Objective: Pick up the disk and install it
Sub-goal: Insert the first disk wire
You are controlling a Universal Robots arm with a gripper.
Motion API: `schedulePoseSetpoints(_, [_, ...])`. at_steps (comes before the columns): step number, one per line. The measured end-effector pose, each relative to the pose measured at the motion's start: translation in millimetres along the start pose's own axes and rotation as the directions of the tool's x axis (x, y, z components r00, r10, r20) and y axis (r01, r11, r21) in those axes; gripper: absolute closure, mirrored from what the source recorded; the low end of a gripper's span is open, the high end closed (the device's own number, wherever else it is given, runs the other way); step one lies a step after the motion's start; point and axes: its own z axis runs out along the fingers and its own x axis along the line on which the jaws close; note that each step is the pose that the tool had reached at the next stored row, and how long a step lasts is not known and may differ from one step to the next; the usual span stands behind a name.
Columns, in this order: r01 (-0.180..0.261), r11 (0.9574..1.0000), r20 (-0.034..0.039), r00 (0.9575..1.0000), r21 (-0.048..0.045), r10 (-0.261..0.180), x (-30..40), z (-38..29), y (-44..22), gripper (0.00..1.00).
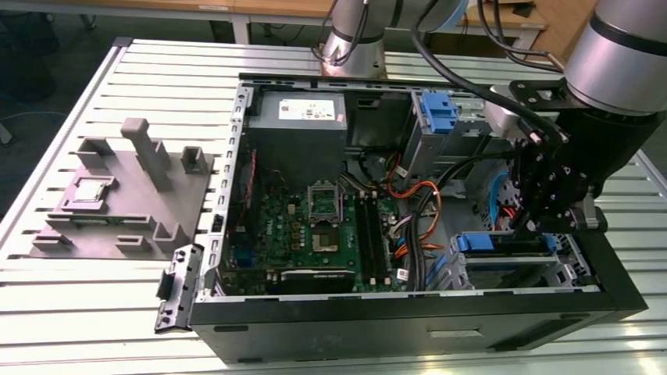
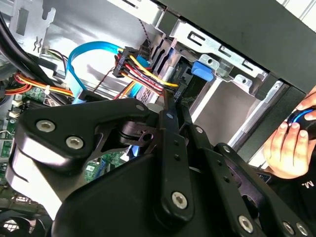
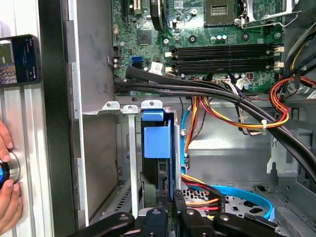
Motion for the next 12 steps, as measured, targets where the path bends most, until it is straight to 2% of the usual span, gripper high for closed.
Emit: schedulePoseSetpoints(12, [0.018, 0.9998, 0.0015, 0.9998, 0.0019, -0.018, 1.3, 0.5, 0.7, 0.83])
